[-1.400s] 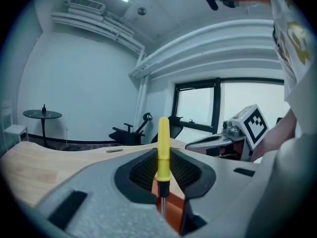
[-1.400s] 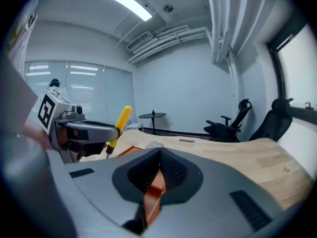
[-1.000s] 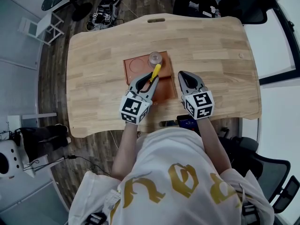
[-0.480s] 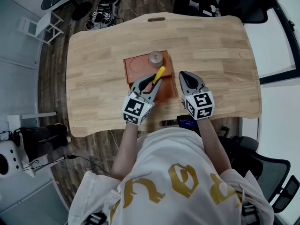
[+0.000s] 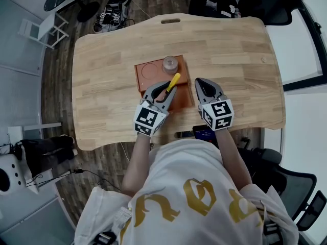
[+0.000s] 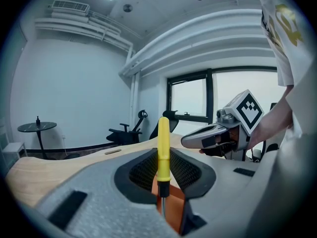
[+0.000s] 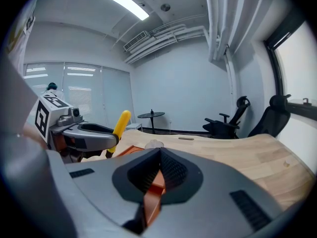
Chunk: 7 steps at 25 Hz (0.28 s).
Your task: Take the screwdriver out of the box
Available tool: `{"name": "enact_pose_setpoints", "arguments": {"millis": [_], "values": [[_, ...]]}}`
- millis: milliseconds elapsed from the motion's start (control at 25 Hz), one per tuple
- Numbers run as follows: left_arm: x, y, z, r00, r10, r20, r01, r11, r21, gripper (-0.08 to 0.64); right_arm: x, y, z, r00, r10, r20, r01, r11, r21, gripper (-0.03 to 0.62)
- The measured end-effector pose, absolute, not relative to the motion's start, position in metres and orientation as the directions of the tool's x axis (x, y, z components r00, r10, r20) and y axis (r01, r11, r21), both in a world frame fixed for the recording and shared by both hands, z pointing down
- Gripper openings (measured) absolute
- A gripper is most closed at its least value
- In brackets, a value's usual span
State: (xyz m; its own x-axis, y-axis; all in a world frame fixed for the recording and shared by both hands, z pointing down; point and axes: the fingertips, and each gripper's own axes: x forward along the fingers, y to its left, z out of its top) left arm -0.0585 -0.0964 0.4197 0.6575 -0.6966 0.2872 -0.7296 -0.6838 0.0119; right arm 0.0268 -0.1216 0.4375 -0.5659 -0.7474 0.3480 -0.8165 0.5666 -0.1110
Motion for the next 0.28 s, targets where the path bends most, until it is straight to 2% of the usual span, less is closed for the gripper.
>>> {"name": "enact_pose_setpoints", "arguments": {"millis": [280], "values": [[-0.0655, -0.0969, 0.4217, 0.655, -0.695, 0.297, -0.730, -0.683, 0.012, 0.075, 0.0220, -0.1227, 0.4388, -0.566, -0.743, 0.357, -0.816, 0.568, -0.111, 0.011]]}}
